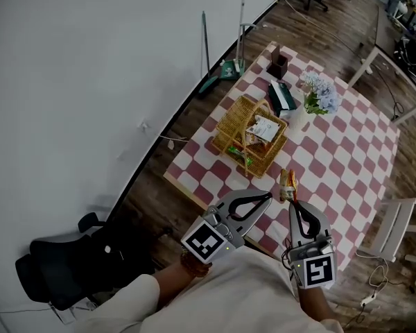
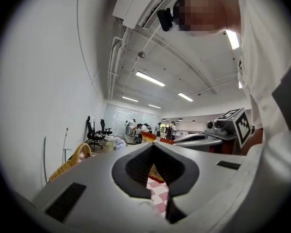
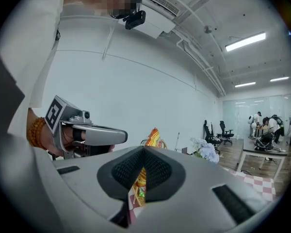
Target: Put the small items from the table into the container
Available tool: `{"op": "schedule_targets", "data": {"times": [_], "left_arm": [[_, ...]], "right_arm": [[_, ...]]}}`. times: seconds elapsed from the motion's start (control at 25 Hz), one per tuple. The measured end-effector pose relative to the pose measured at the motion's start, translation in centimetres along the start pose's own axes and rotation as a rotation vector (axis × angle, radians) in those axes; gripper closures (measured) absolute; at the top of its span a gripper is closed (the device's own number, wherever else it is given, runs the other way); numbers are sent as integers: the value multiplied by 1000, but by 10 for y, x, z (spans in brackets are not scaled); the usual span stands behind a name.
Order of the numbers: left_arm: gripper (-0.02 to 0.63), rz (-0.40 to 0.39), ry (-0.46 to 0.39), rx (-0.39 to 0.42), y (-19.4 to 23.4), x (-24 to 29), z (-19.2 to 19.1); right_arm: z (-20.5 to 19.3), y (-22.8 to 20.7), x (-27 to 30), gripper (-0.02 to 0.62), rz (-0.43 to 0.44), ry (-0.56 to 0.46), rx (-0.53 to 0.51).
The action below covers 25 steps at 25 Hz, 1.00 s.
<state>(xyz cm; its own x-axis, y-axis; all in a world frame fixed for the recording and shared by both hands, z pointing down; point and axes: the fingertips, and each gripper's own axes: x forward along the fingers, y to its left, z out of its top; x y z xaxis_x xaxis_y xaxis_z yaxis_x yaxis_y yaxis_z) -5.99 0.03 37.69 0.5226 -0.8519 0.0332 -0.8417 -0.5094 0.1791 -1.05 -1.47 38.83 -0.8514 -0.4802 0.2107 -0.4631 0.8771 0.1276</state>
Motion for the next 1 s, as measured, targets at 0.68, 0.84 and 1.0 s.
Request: {"op": "schedule_targets", "data": {"times": [0.68,0.84,1.0], "left_arm": [[584,28,11,13,56,15,0],[584,31,7,56,74,22,-6],[584,39,11,84,92,30,-12]], "right_arm": [[-8,-33,86,574,-20,87,-142],[-14,-44,112,574,-24,105,-194],[-21,-53,140,574,-27,109,-280]]}}
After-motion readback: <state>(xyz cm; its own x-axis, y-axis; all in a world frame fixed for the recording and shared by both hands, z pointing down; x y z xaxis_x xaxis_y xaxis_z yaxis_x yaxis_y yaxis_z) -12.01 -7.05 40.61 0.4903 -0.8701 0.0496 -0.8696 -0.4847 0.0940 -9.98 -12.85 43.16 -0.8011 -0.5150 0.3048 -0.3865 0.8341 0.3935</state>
